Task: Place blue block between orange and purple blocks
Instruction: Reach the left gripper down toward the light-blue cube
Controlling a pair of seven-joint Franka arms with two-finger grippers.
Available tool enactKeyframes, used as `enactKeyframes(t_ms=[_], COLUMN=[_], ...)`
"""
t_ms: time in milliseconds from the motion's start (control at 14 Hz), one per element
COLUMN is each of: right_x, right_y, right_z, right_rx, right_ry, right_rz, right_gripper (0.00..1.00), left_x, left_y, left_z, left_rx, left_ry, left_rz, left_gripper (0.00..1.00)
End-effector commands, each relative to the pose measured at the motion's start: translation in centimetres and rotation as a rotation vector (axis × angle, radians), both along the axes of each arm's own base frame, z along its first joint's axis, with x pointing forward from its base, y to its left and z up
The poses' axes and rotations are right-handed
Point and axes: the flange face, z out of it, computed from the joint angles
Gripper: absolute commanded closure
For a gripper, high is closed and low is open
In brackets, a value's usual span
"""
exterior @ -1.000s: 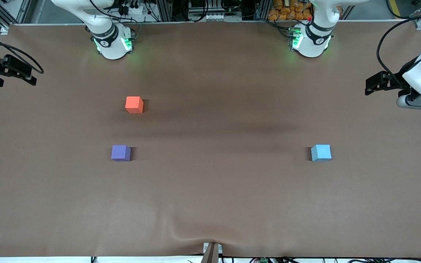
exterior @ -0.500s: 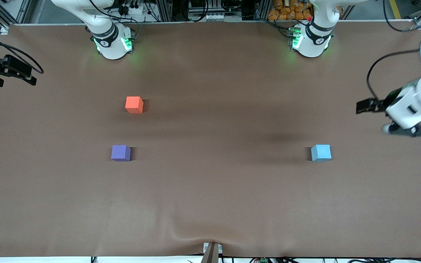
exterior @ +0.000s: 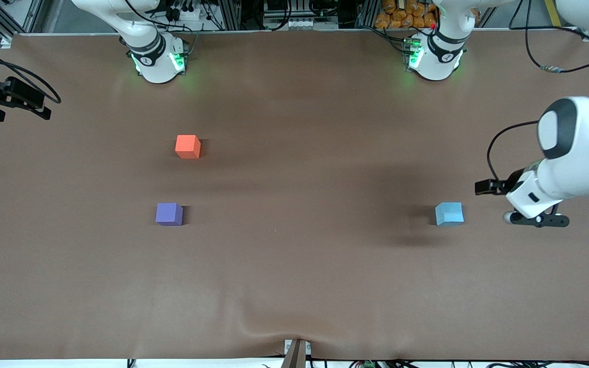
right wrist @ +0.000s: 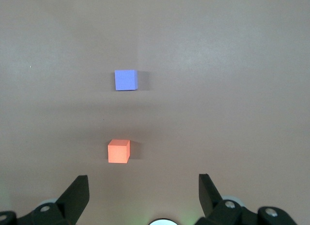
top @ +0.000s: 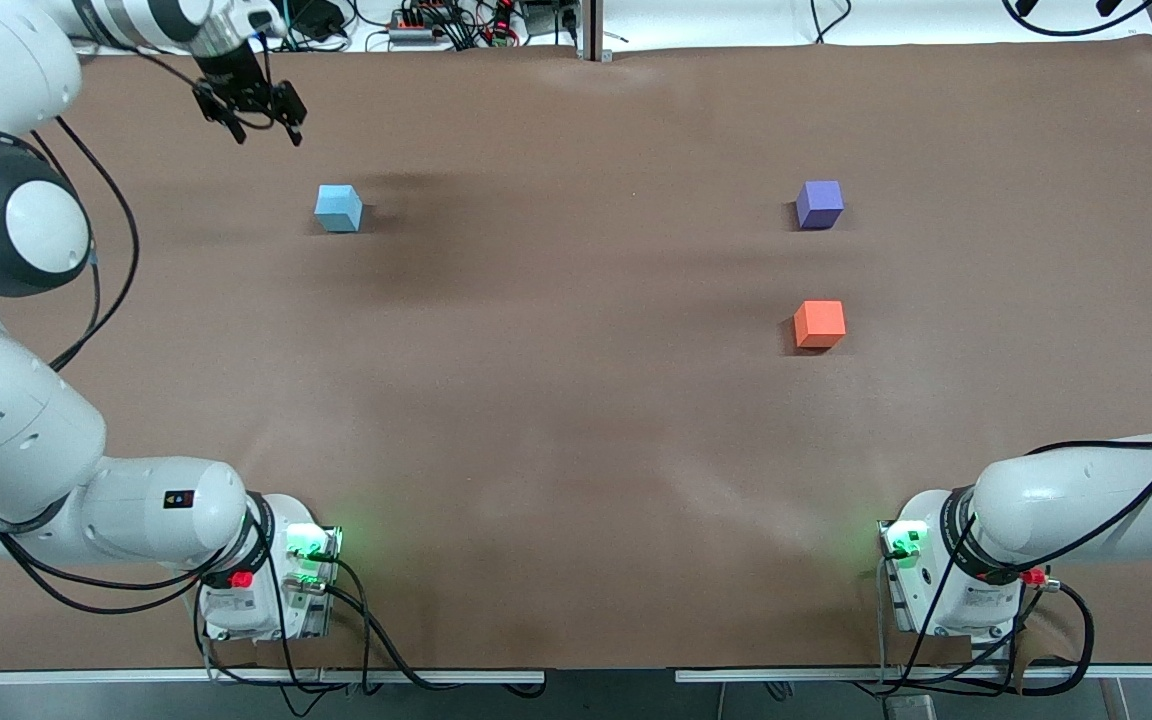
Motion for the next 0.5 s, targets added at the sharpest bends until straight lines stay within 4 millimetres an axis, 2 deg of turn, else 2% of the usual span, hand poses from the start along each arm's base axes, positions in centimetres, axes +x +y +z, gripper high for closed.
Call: enactKeyframes(t_ms=[0,286,429], right_x=[0.0,0.1,0.1], right_y=[-0.4,-0.3,-0.5], right_z=[0.4,0.3,0.3], right_rx=[-0.001,0.009,0.009], right_ry=[0.002,0.002,0.002], right_rz=[0.001,0.002,-0.001], right_gripper=[0.0,0.0,0.0], left_x=[-1.0,-0.6,-0.5], left_y=[-0.5,-3.1,-3.3], left_z=[-3.8,-9.4,-10.7], left_rx=[-0.004,-0.002,-0.005], left_ry=[-0.042,-0.018,-0.023], left_rz=[0.005,0.015,0.012], left_gripper=[0.0,0.0,0.0])
